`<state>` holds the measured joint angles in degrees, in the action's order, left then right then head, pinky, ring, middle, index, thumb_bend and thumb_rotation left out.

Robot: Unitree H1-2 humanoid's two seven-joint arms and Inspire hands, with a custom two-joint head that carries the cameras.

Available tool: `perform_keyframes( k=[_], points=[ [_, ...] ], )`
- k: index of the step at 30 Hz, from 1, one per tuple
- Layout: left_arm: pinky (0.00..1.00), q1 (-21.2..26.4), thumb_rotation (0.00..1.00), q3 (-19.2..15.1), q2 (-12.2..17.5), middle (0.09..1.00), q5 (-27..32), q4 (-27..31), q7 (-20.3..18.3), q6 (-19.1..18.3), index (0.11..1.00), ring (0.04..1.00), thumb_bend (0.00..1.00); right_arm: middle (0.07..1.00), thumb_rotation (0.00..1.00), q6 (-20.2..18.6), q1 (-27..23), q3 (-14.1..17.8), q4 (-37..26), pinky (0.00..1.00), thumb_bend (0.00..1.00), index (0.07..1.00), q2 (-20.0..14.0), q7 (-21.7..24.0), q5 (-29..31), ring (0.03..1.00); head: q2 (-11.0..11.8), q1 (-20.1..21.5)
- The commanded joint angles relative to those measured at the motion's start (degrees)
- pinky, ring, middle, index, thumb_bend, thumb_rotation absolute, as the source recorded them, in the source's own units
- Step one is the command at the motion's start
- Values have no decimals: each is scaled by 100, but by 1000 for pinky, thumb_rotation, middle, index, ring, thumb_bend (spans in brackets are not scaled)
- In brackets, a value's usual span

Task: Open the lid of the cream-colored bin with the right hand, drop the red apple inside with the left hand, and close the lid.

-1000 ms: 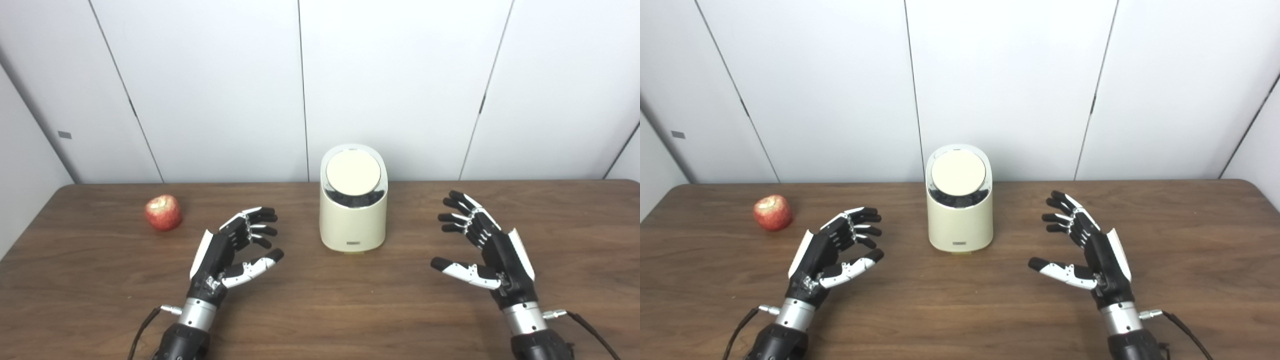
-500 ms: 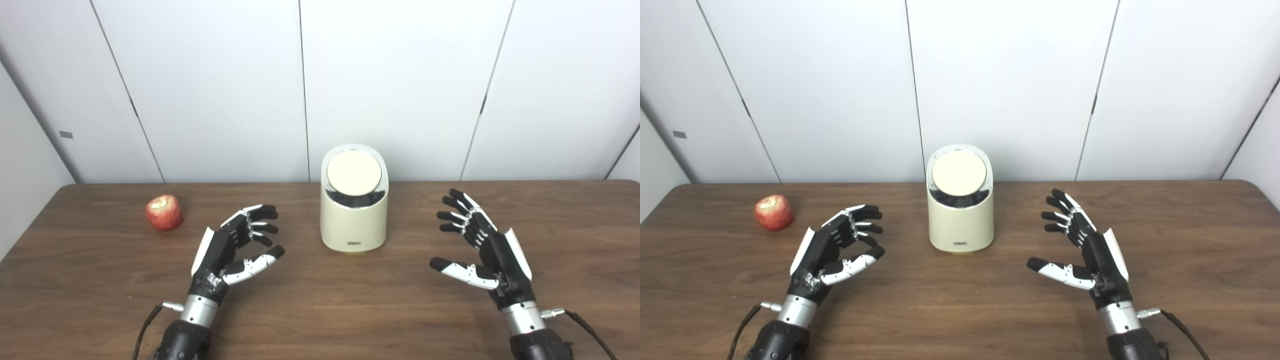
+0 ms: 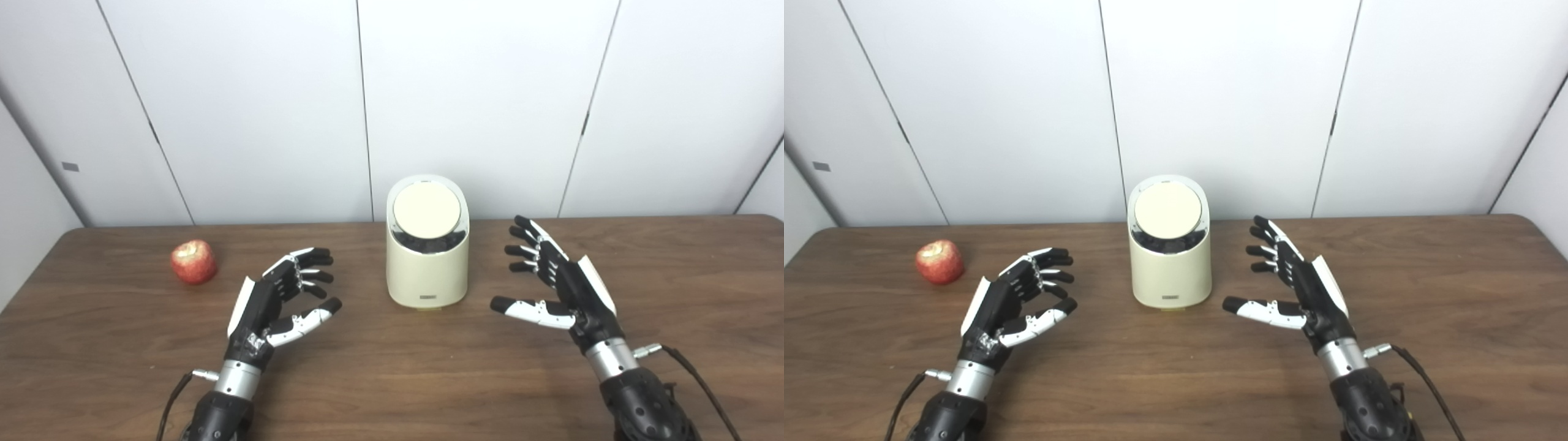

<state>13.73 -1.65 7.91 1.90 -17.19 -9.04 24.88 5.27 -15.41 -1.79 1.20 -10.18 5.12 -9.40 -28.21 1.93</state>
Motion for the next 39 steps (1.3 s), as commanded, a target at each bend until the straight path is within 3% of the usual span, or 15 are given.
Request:
perform_keyframes(
  k=[1, 12, 19, 23, 33, 39],
  points=[
    [546, -227, 85, 52, -118, 739, -7, -315, 76, 119, 763, 651, 631, 913, 374, -135, -314, -57, -279, 740, 768, 942, -53, 49, -109, 839, 2, 8],
    [552, -227, 80, 55, -116, 735, 13, -305, 74, 107, 765, 651, 637, 917, 427, -843, -913, -266, -488, 787, 781, 955, -130, 260, -331, 874, -22, 13],
    [543, -223, 85, 71, -116, 733, -60, -293, 104, 112, 764, 643, 636, 932, 383, -1402, -1415, -327, -494, 791, 753, 961, -169, 486, -316, 907, -20, 12],
    [554, -208, 68, 81, -119, 733, -45, -324, 91, 112, 762, 645, 629, 936, 406, -1507, -1644, -401, -385, 727, 780, 955, -204, 494, -432, 902, -11, -1],
    [551, -200, 68, 93, -136, 733, 50, -336, 29, 118, 762, 647, 627, 944, 365, -1782, -1995, -536, -286, 814, 740, 950, -245, 582, -607, 917, -12, -3],
    [547, -196, 67, 95, -144, 732, 44, -351, 26, 118, 761, 648, 626, 954, 360, -1758, -2234, -636, -12, 797, 735, 960, -319, 573, -825, 916, -14, -14]
  ],
)
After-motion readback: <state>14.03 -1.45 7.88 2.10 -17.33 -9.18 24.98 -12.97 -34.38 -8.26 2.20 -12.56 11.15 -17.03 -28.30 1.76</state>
